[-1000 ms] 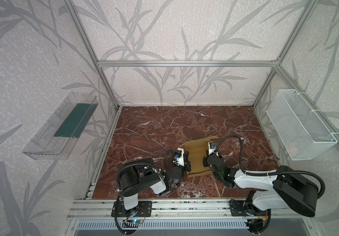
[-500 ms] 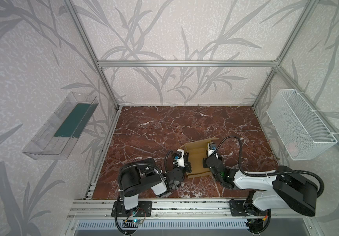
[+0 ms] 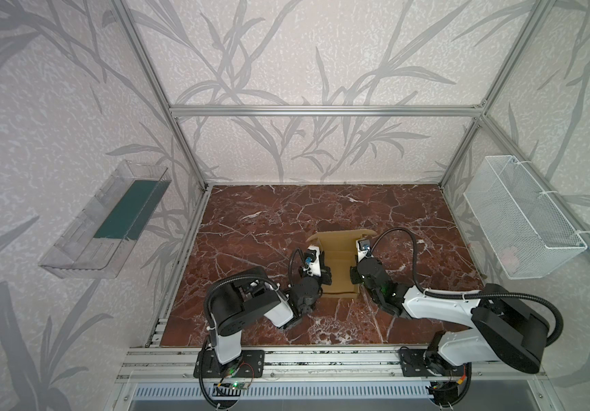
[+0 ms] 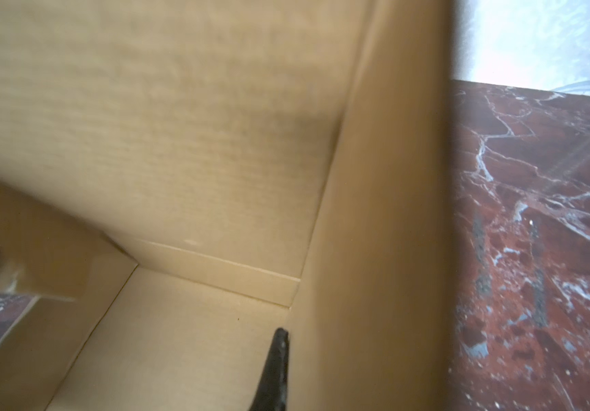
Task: Assemble paper box
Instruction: Fold the lid at the center of the table.
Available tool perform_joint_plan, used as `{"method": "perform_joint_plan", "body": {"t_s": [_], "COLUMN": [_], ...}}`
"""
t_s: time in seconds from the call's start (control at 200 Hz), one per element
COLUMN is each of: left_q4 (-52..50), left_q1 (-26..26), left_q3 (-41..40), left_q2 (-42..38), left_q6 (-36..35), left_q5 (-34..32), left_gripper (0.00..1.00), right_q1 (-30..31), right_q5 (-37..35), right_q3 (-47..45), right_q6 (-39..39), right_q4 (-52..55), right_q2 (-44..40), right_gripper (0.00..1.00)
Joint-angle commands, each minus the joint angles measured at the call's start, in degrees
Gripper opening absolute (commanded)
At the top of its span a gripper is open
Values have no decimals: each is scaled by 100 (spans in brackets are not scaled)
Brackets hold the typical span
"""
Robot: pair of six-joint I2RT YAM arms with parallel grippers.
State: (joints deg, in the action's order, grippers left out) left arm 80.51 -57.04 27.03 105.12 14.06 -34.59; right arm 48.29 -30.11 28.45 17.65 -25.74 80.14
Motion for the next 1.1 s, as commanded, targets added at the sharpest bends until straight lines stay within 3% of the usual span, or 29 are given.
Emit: {"method": "perform_joint_plan", "body": {"t_s": [0.0,0.435,0.895,1.095], "left_q4": [68,70,71,78], "left_q1": [70,421,430,414], "left_q3": [373,839,367,220], "left_q2": [-25,582,685,634], "left_q6": [-171,-131,482,627], "left_q5": [1072,1341,1302,1423], "left_gripper": [0,0,0,0], "right_q1": [4,-458,-415,-201], "right_q5": [956,1401,1482,1192], "right_q3": [381,1193,710,518], "right_q6": [-240,-297,-51,37], "right_q4": [-145,-234,-628,-777], "right_q2": [53,865,920,960], "right_gripper": [0,0,0,0]}}
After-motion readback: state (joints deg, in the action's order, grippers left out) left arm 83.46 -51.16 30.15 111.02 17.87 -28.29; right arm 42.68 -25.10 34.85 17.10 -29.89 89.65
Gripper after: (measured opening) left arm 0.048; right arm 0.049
